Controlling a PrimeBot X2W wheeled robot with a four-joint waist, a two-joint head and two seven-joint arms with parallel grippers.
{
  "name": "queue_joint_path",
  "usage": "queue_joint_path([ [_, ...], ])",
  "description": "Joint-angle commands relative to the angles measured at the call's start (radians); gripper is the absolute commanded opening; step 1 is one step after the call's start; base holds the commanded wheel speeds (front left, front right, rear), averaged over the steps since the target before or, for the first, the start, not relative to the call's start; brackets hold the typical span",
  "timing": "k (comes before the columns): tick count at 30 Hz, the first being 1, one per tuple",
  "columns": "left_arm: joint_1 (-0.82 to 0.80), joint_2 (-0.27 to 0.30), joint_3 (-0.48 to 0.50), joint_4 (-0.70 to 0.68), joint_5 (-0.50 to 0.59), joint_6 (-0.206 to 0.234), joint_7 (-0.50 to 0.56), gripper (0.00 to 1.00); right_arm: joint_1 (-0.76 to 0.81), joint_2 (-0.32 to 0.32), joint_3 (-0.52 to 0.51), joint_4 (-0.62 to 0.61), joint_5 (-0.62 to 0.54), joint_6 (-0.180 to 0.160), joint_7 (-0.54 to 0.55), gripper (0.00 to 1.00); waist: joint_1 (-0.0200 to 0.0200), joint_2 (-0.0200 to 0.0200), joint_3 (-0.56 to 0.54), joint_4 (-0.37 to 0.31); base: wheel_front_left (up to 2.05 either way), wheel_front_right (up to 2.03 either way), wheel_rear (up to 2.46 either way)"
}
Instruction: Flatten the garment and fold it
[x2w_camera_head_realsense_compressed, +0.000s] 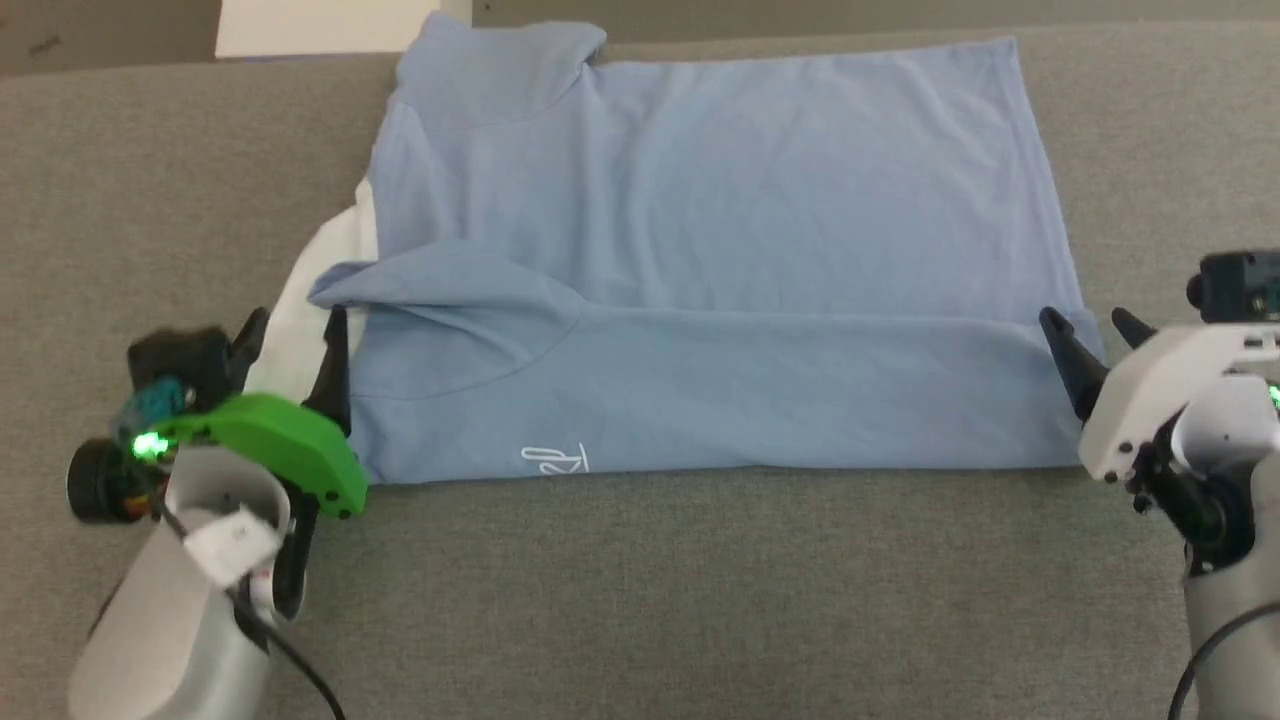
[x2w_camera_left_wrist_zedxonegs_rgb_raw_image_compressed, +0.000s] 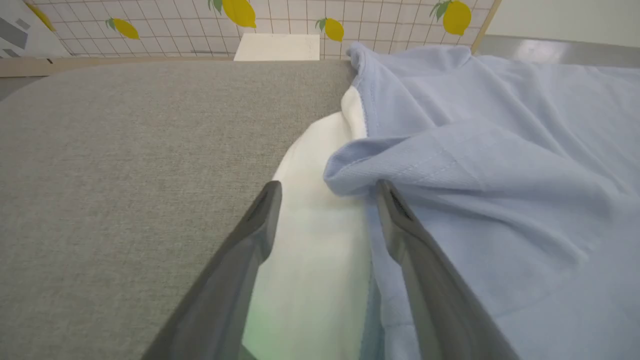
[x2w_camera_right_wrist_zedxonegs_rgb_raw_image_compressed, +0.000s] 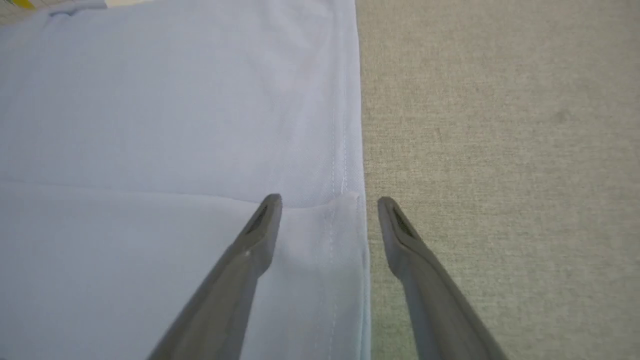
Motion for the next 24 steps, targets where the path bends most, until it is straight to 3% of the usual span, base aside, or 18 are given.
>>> queue_joint_path([
  [1,0.037,-0.012,0.011,-0.013,0.01,0.018,-0.046,1.0,0.031,0.012,-0.008,-0.02,-0.012,-0.002,-0.051,1.0,-0.0001,0.0,-0.051,0.006,0.0,0.0,0.0],
  [5,0.144,-0.048,0.025,-0.049,0.014,0.056,-0.159,1.0,0.127,0.056,-0.031,-0.075,-0.025,-0.002,-0.224,1.0,-0.0001,0.0,-0.105,0.006,0.0,0.0,0.0],
  [10,0.24,-0.075,0.025,-0.073,0.004,0.073,-0.21,1.0,0.231,0.092,-0.02,-0.129,-0.047,-0.002,-0.417,1.0,-0.0001,0.0,-0.152,-0.002,0.0,0.0,0.0],
  [17,0.28,-0.089,0.0,-0.041,-0.012,0.072,-0.181,1.0,0.32,0.124,0.013,-0.167,-0.073,-0.002,-0.607,1.0,-0.0001,0.0,-0.183,-0.031,0.0,0.0,0.0],
  [24,0.218,-0.097,0.02,0.042,-0.056,0.106,-0.076,1.0,0.333,0.136,0.036,-0.172,-0.084,-0.002,-0.655,1.0,-0.0001,0.0,-0.173,-0.071,0.0,0.0,0.0],
])
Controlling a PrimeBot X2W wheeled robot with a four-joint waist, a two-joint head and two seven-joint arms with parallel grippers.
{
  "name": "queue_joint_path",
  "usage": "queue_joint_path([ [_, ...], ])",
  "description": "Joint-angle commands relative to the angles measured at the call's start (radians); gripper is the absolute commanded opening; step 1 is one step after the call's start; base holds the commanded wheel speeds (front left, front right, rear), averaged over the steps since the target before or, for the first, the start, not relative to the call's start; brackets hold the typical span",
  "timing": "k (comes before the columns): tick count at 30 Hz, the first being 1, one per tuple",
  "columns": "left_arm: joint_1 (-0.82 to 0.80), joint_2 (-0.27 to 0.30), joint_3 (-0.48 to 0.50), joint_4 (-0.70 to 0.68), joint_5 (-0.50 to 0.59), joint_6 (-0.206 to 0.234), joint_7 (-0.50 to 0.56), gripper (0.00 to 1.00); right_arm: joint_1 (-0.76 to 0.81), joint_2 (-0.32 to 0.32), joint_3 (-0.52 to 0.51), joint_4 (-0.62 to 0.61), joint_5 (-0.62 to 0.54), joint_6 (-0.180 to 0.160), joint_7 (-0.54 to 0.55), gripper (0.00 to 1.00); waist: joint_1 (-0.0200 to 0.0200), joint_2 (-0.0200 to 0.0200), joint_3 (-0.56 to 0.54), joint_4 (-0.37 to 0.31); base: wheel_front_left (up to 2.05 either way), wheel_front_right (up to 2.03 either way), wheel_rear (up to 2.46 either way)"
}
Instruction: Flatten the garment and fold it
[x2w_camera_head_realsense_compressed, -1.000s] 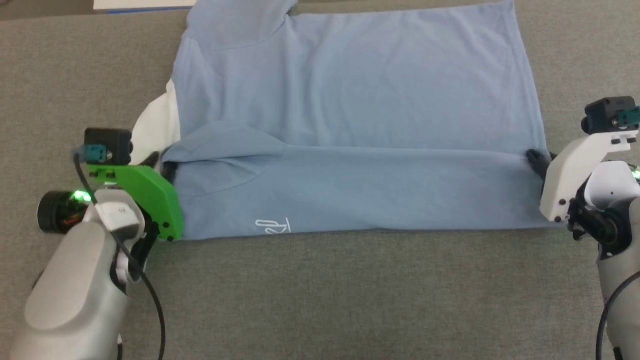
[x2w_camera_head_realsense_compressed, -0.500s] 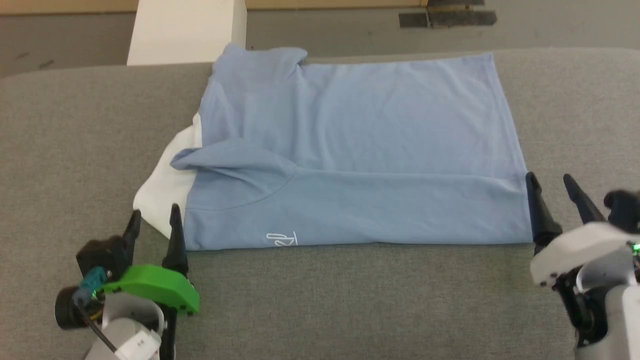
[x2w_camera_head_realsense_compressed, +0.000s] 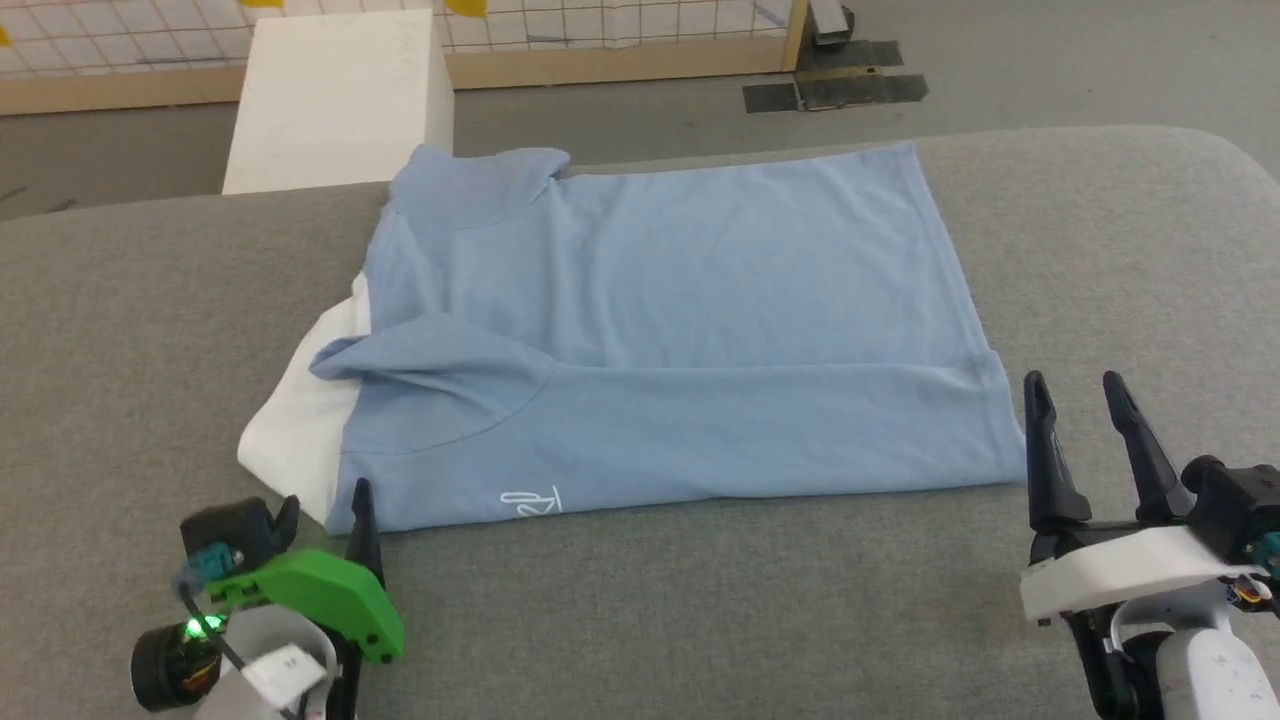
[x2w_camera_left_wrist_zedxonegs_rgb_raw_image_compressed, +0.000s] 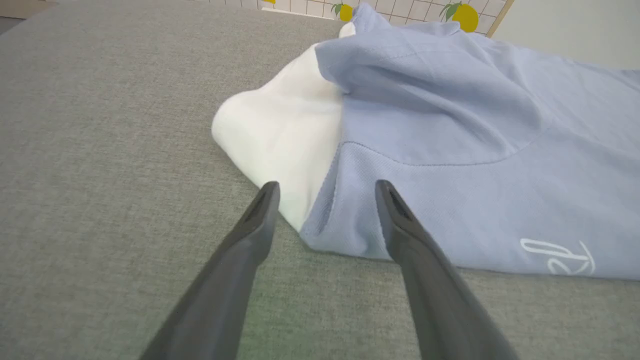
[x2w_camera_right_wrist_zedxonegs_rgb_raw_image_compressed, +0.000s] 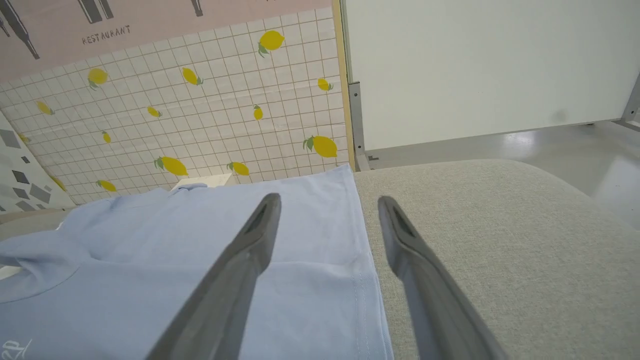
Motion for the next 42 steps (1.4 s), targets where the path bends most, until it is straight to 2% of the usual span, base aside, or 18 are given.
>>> queue_joint_path([
  [1,-0.03,-0.004,0.012,0.013,-0.014,0.018,0.016,1.0,0.01,0.003,0.005,-0.004,-0.006,-0.002,-0.008,1.0,0.0,-0.0001,0.007,-0.016,0.0,0.0,0.0],
  [8,-0.083,-0.001,0.049,0.085,-0.061,0.119,0.19,1.0,-0.002,0.007,0.023,-0.011,-0.013,-0.002,-0.007,1.0,0.0,-0.0001,0.025,-0.056,0.0,0.0,0.0],
  [11,-0.084,0.009,0.052,0.103,-0.085,0.14,0.278,1.0,-0.004,0.008,0.027,-0.011,-0.011,-0.002,-0.005,1.0,0.0,-0.0001,0.029,-0.068,0.0,0.0,0.0],
  [13,-0.078,0.012,0.042,0.103,-0.103,0.136,0.338,0.98,-0.004,0.009,0.028,-0.01,-0.007,-0.002,-0.002,1.0,0.0,-0.0001,0.03,-0.072,0.0,0.0,0.0],
  [15,-0.072,0.015,0.039,0.082,-0.119,0.125,0.368,0.0,-0.004,0.009,0.031,-0.008,-0.004,-0.002,0.001,1.0,0.0,-0.0001,0.032,-0.074,0.0,0.0,0.0],
  [21,-0.064,0.029,0.031,0.033,-0.114,0.109,0.356,0.0,-0.014,0.01,0.022,0.003,-0.007,-0.002,0.021,1.0,0.0,-0.0001,0.038,-0.059,0.0,0.0,0.0],
  [25,-0.067,0.028,0.026,0.021,-0.11,0.099,0.339,0.0,-0.049,0.01,0.0,0.047,-0.011,-0.002,0.094,1.0,0.0,-0.0001,0.042,-0.045,0.0,0.0,0.0],
  [27,-0.069,0.027,0.019,0.017,-0.107,0.094,0.334,0.0,-0.075,0.01,-0.019,0.085,-0.015,-0.002,0.17,1.0,0.0,-0.0001,0.045,-0.036,0.0,0.0,0.0],
  [34,-0.091,0.018,-0.006,0.017,-0.1,0.066,0.316,0.0,-0.202,0.01,-0.093,0.234,-0.032,-0.002,0.535,1.0,0.0,-0.0001,0.06,-0.004,0.0,0.0,0.0],
  [40,-0.111,0.009,-0.026,0.013,-0.093,0.052,0.306,0.0,-0.273,0.01,-0.14,0.29,-0.088,-0.002,0.843,1.0,0.0,-0.0001,0.079,0.022,0.0,0.0,0.0],
  [41,-0.114,0.008,-0.028,0.013,-0.092,0.049,0.303,0.0,-0.281,0.01,-0.142,0.29,-0.091,-0.002,0.895,0.81,0.0,-0.0001,0.082,0.026,0.0,0.0,0.0],
  [42,-0.116,0.008,-0.03,0.013,-0.09,0.047,0.298,0.0,-0.286,0.01,-0.144,0.285,-0.095,-0.002,0.927,0.35,0.0,-0.0001,0.083,0.029,0.0,0.0,0.0],
])
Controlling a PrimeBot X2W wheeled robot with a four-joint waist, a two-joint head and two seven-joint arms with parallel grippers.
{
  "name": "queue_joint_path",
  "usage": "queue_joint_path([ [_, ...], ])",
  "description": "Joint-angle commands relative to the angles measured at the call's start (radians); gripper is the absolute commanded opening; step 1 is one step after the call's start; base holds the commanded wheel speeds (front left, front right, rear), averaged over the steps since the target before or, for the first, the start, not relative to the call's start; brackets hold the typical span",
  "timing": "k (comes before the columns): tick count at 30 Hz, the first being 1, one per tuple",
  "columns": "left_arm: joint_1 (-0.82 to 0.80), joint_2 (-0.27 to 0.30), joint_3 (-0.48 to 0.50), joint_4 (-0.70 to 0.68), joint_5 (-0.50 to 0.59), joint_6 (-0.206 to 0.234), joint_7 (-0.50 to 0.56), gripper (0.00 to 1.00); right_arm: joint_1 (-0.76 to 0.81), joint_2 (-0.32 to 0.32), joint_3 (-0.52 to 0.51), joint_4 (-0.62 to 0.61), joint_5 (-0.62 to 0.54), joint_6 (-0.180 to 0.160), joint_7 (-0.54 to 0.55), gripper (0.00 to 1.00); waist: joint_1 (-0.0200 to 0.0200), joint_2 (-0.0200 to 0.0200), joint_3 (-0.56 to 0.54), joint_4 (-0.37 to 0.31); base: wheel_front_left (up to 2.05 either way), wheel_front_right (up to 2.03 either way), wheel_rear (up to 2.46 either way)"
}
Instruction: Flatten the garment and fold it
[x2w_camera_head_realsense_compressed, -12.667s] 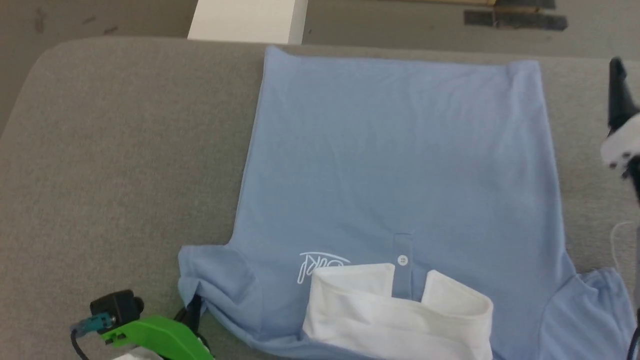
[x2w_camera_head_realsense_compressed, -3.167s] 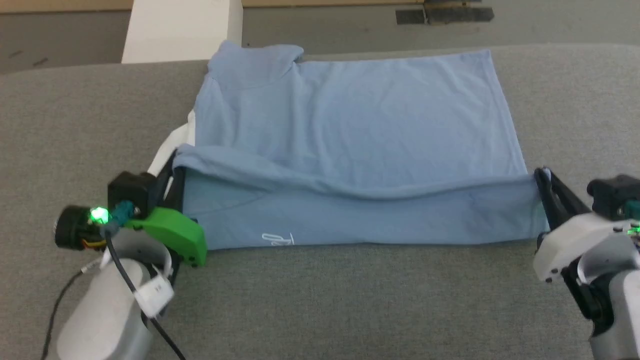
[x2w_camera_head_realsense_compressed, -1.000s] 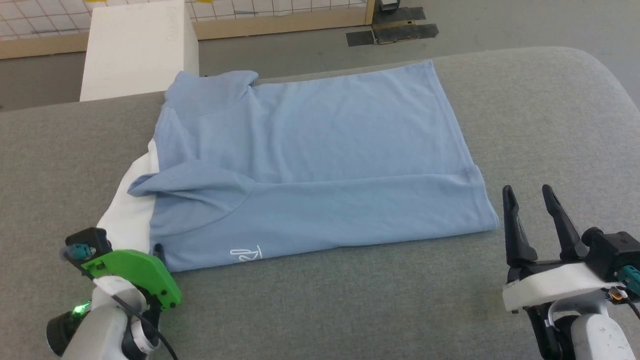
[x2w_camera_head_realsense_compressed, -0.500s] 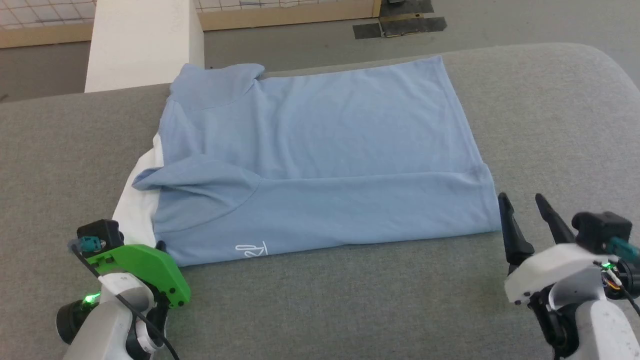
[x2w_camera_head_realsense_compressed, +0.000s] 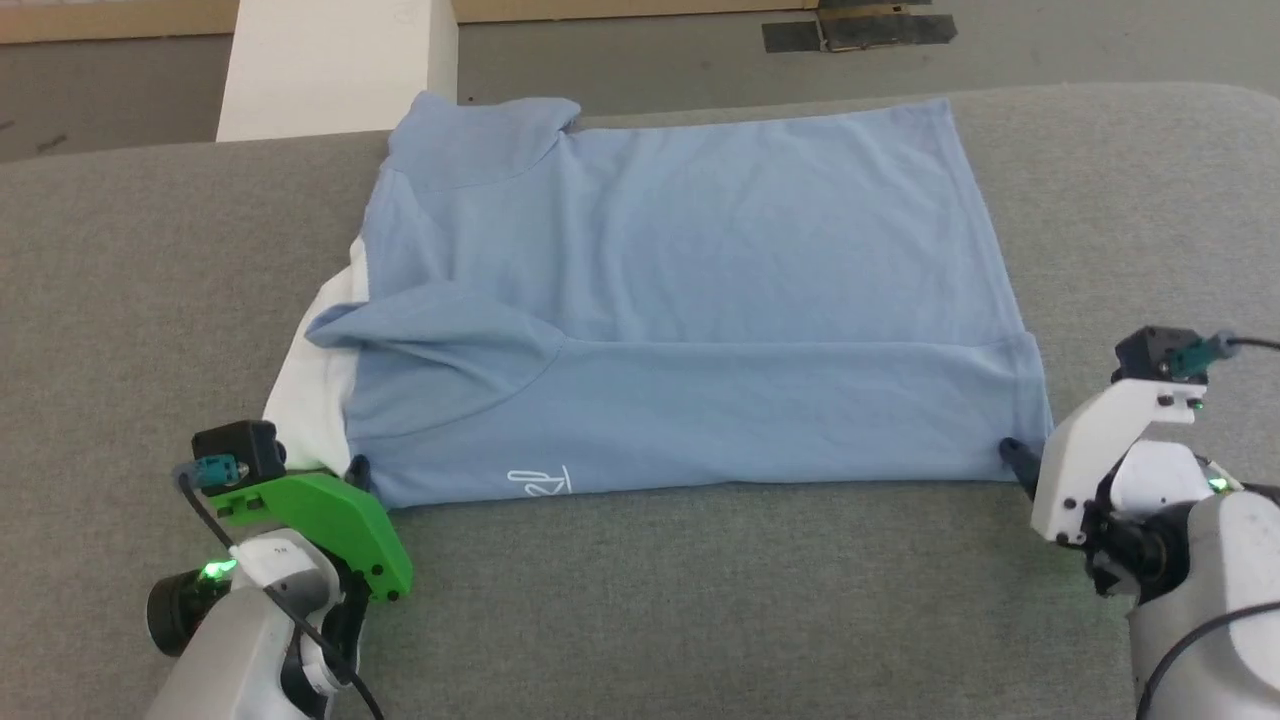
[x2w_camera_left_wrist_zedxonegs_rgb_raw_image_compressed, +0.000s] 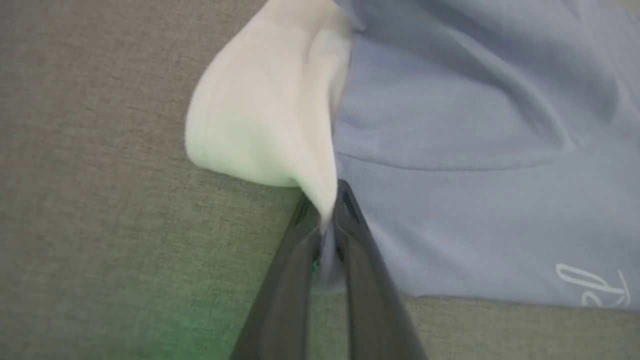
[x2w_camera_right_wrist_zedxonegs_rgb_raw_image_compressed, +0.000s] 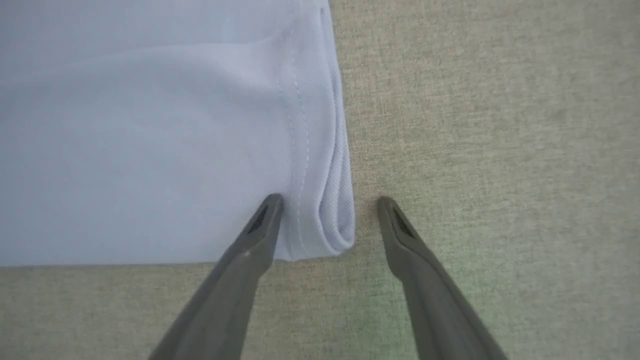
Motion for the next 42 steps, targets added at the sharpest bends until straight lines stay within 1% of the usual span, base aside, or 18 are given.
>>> queue_joint_path([
  [1,0.001,-0.005,-0.012,0.012,0.008,-0.007,-0.006,0.0,-0.004,0.003,-0.003,0.001,-0.011,-0.002,0.044,0.09,0.0,0.0,0.008,0.011,0.0,0.0,0.0],
  [2,-0.001,-0.004,-0.013,0.012,0.012,-0.01,-0.014,0.0,-0.007,0.003,-0.006,-0.009,-0.012,-0.002,0.06,0.0,0.0,0.0,0.008,0.013,0.0,0.0,0.0],
  [4,-0.005,-0.003,-0.015,0.013,0.022,-0.014,-0.038,0.0,-0.008,0.003,-0.01,-0.032,-0.012,-0.002,0.082,0.0,0.0,0.0,0.005,0.019,0.0,0.0,0.0],
  [6,-0.007,-0.001,-0.014,0.012,0.034,-0.015,-0.073,0.0,-0.005,0.003,-0.015,-0.066,0.0,-0.002,0.059,0.0,0.0,0.0,-0.003,0.022,0.0,0.0,0.0],
  [9,-0.001,0.001,-0.006,0.003,0.053,-0.017,-0.147,0.0,0.017,0.003,-0.011,-0.109,0.029,-0.002,-0.023,0.0,0.0,0.0,-0.03,0.025,0.0,0.0,0.0],
  [13,0.046,0.012,0.003,-0.015,0.066,0.003,-0.185,0.0,0.081,0.003,0.008,-0.162,0.077,-0.002,-0.125,0.0,0.0,0.0,-0.075,0.023,0.0,0.0,0.0],
  [16,0.103,0.027,0.005,-0.055,0.068,0.025,-0.173,0.0,0.144,0.003,0.005,-0.204,0.106,-0.002,-0.163,0.0,0.0,0.0,-0.108,0.023,0.0,0.0,0.0],
  [20,0.203,0.059,0.004,-0.138,0.065,0.063,-0.116,0.0,0.242,0.003,-0.013,-0.273,0.137,-0.002,-0.161,0.0,0.0,0.0,-0.138,0.024,0.0,0.0,0.0],
  [25,0.318,0.098,-0.003,-0.245,0.056,0.105,-0.032,0.0,0.371,0.003,-0.044,-0.35,0.15,-0.002,-0.084,0.0,0.0,0.0,-0.146,0.031,0.0,0.0,0.0],
  [27,0.349,0.104,-0.006,-0.278,0.049,0.115,-0.008,0.0,0.419,0.003,-0.057,-0.366,0.158,-0.002,-0.046,0.0,0.0,0.0,-0.143,0.036,0.0,0.0,0.0],
  [30,0.375,0.112,-0.014,-0.303,0.046,0.121,0.014,0.0,0.472,0.003,-0.073,-0.364,0.17,-0.002,-0.013,0.0,0.0,0.0,-0.131,0.04,0.0,0.0,0.0],
  [32,0.38,0.114,-0.02,-0.3,0.042,0.114,0.019,0.0,0.491,0.003,-0.075,-0.343,0.172,-0.002,-0.017,0.0,0.0,0.0,-0.122,0.038,0.0,0.0,0.0],
  [35,0.374,0.106,-0.031,-0.281,0.038,0.103,0.019,0.0,0.497,0.003,-0.063,-0.296,0.171,-0.002,-0.041,0.0,0.0,0.0,-0.111,0.034,0.0,0.0,0.0],
  [39,0.362,0.086,-0.042,-0.236,0.023,0.087,0.015,0.0,0.479,0.003,-0.045,-0.221,0.182,-0.002,-0.117,0.0,0.0,0.0,-0.105,0.026,0.0,0.0,0.0],
  [40,0.36,0.082,-0.043,-0.223,0.02,0.085,0.013,0.06,0.472,0.003,-0.041,-0.205,0.185,-0.002,-0.144,0.0,0.0,0.0,-0.105,0.025,0.0,0.0,0.0],
  [41,0.359,0.079,-0.043,-0.216,0.019,0.083,0.009,0.44,0.468,0.003,-0.036,-0.194,0.189,-0.002,-0.165,0.04,0.0,0.0,-0.106,0.023,0.0,0.0,0.0],
  [42,0.36,0.074,-0.041,-0.209,0.015,0.083,0.004,1.0,0.464,0.003,-0.03,-0.183,0.194,-0.002,-0.189,0.92,0.0,0.0,-0.11,0.022,0.0,0.0,0.0],
])
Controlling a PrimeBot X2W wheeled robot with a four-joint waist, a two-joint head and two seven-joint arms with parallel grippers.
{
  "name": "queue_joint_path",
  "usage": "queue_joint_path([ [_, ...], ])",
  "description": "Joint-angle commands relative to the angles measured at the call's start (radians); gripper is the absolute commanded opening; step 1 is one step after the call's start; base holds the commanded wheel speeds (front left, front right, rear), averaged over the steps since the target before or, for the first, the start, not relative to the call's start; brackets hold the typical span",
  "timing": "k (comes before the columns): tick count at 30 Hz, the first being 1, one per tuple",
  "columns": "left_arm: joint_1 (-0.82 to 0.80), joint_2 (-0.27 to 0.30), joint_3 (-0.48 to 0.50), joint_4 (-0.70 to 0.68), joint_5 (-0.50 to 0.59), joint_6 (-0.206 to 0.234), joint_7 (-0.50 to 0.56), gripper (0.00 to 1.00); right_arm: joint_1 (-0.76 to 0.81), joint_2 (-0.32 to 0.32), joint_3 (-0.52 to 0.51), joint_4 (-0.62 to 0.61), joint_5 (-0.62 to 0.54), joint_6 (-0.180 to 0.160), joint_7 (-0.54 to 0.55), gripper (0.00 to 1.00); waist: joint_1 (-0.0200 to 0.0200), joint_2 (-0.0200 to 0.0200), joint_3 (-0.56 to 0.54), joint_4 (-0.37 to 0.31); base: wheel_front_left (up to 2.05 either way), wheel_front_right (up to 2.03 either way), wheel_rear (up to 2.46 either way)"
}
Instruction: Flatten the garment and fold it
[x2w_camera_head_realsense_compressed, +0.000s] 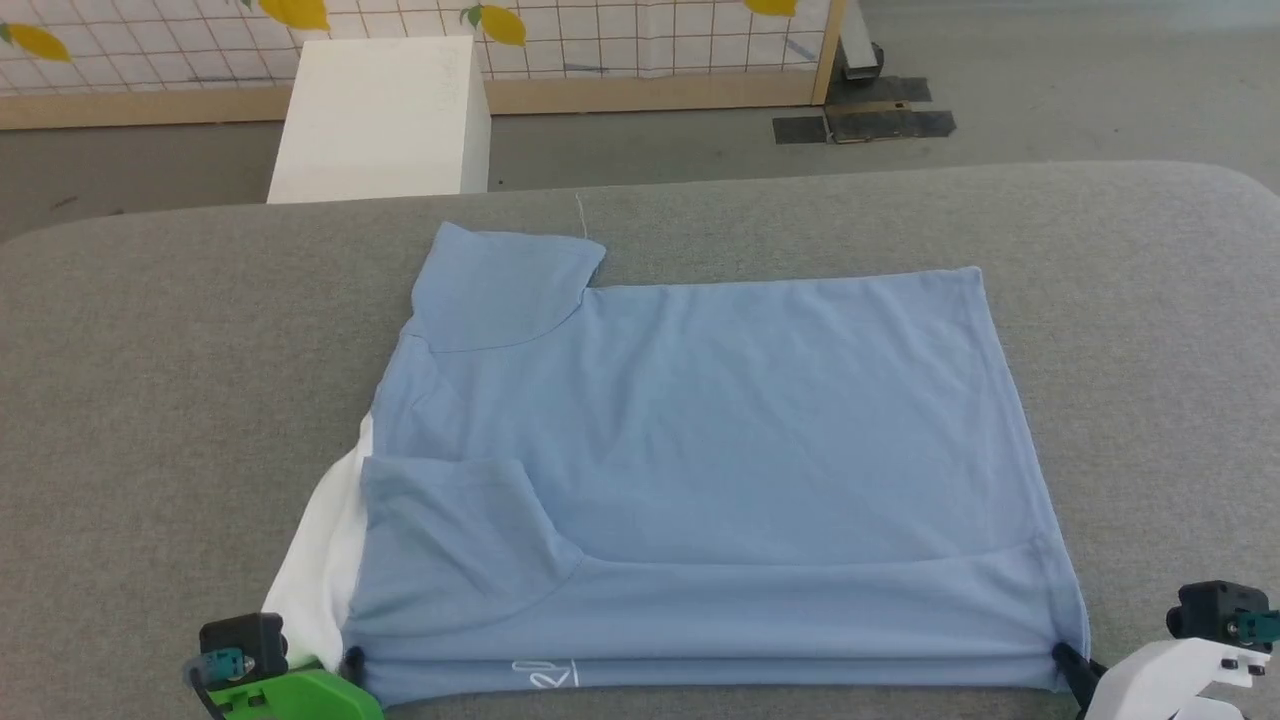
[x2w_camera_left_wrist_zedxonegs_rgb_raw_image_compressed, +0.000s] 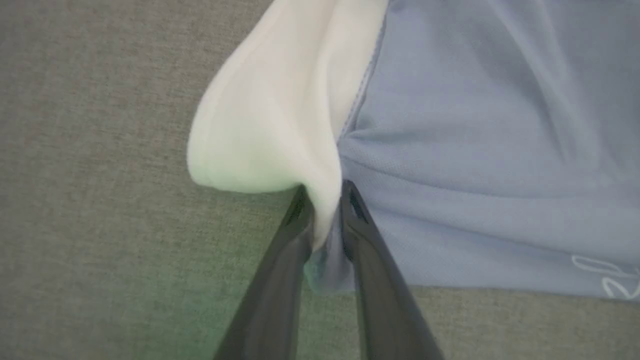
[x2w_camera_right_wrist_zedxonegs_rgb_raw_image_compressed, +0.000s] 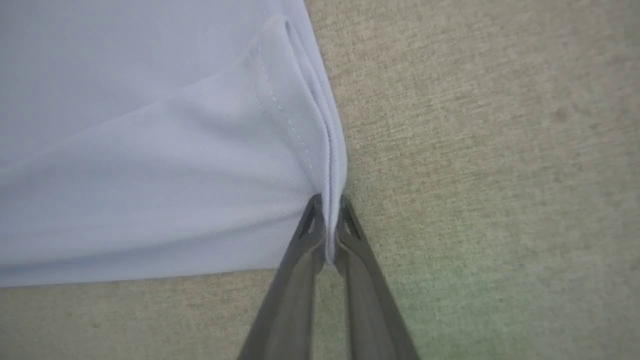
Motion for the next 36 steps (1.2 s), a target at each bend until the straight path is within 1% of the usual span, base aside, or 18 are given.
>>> queue_joint_path([
  [1,-0.001,-0.009,-0.001,0.024,-0.009,-0.002,0.0,1.0,-0.007,-0.003,0.003,0.034,0.005,-0.002,-0.023,1.0,0.0,0.0,-0.007,-0.003,0.0,0.0,0.0],
  [4,0.012,-0.014,0.017,0.024,-0.019,-0.002,-0.03,1.0,-0.011,-0.003,0.009,0.032,0.012,-0.002,-0.096,1.0,0.0,0.0,-0.02,-0.005,0.0,0.0,0.0],
  [7,0.019,-0.007,0.035,-0.001,-0.015,-0.007,-0.073,1.0,-0.014,-0.003,0.02,0.0,0.006,-0.002,-0.182,1.0,0.0,0.0,-0.029,-0.007,0.0,0.0,0.0],
  [12,-0.008,0.02,0.069,-0.06,0.042,-0.004,-0.194,1.0,-0.026,-0.003,0.06,-0.079,-0.033,-0.002,-0.345,1.0,0.0,0.0,-0.019,-0.015,0.0,0.0,0.0],
  [15,-0.051,0.041,0.069,-0.074,0.082,-0.025,-0.254,1.0,-0.043,-0.003,0.086,-0.112,-0.068,-0.002,-0.44,1.0,0.0,0.0,0.001,-0.023,0.0,0.0,0.0],
  [17,-0.098,0.059,0.059,-0.074,0.111,-0.048,-0.281,1.0,-0.058,-0.003,0.108,-0.129,-0.088,-0.002,-0.502,1.0,0.0,0.0,0.018,-0.029,0.0,0.0,0.0],
  [20,-0.199,0.083,0.036,-0.055,0.145,-0.098,-0.301,1.0,-0.085,-0.003,0.141,-0.148,-0.111,-0.002,-0.584,1.0,0.0,0.0,0.053,-0.038,0.0,0.0,0.0],
  [23,-0.312,0.101,0.014,-0.028,0.169,-0.143,-0.288,1.0,-0.112,-0.003,0.166,-0.154,-0.129,-0.002,-0.635,1.0,0.0,0.0,0.091,-0.048,0.0,0.0,0.0],
  [27,-0.494,0.122,0.006,0.055,0.169,-0.217,-0.264,1.0,-0.157,-0.009,0.204,-0.169,-0.139,-0.002,-0.686,1.0,0.0,0.0,0.158,-0.07,0.0,0.0,0.0],
  [33,-0.753,0.138,-0.022,0.195,0.162,-0.311,-0.152,1.0,-0.23,-0.021,0.259,-0.183,-0.147,-0.002,-0.719,1.0,0.0,0.0,0.257,-0.118,0.0,0.0,0.0],
  [36,-0.855,0.143,-0.036,0.267,0.153,-0.343,-0.071,1.0,-0.259,-0.021,0.276,-0.188,-0.149,-0.002,-0.721,1.0,0.0,0.0,0.296,-0.14,0.0,0.0,0.0],
])
